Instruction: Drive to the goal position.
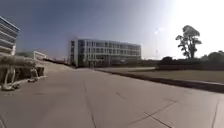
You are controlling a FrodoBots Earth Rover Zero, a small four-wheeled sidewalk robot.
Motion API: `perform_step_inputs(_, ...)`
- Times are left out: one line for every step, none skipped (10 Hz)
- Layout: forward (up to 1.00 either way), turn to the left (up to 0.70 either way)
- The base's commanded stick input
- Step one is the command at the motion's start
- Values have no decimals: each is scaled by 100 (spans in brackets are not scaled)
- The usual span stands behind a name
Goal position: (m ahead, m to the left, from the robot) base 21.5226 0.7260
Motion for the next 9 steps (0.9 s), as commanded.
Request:
perform_step_inputs(70, 21)
perform_step_inputs(70, 12)
perform_step_inputs(70, 3)
perform_step_inputs(70, 0)
perform_step_inputs(70, 0)
perform_step_inputs(70, 0)
perform_step_inputs(70, 0)
perform_step_inputs(70, 0)
perform_step_inputs(70, 0)
